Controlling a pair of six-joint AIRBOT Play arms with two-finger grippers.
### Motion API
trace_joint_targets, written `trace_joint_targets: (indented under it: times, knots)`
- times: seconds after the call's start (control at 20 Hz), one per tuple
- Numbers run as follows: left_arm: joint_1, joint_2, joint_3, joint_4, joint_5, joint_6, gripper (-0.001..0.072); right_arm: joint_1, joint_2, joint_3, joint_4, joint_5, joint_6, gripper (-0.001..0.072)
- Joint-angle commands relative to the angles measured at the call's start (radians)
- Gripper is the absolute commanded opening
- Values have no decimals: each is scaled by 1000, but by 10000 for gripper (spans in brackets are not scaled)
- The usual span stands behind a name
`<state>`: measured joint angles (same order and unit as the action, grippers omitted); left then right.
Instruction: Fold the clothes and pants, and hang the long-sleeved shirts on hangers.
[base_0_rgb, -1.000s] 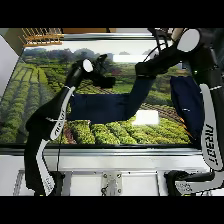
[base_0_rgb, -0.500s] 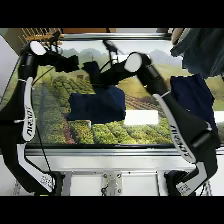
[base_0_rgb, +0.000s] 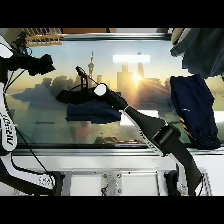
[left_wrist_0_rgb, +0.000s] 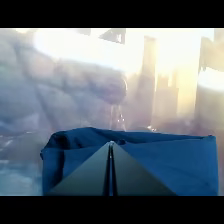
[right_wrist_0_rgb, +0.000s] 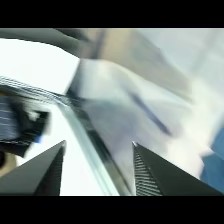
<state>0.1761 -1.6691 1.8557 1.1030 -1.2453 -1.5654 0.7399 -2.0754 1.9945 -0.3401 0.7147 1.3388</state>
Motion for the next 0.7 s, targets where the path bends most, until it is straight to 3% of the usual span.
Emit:
trace_joint_targets:
  times: [0.0, 0.2, 0.4, 0.5, 0.55, 0.6, 0.65]
  knots:
    - [15, 59, -61, 5, 24, 16, 13, -60, 23, 3, 141, 70, -171, 442]
    - [-32, 153, -239, 5, 79, 60, 13, -211, 174, -125, -137, 212, -83, 440]
    - [-107, 232, -427, 4, 127, 96, 13, -394, 403, -462, -537, 264, 119, 442]
    - [-146, 262, -491, 3, 146, 113, 13, -487, 473, -614, -642, 275, 173, 447]
    - [-165, 274, -517, 3, 153, 114, 13, -536, 486, -679, -639, 275, 189, 541]
    - [-182, 280, -531, 4, 153, 115, 13, -575, 484, -722, -612, 274, 196, 720]
    - [-196, 282, -533, 4, 145, 115, 13, -605, 473, -756, -565, 274, 195, 720]
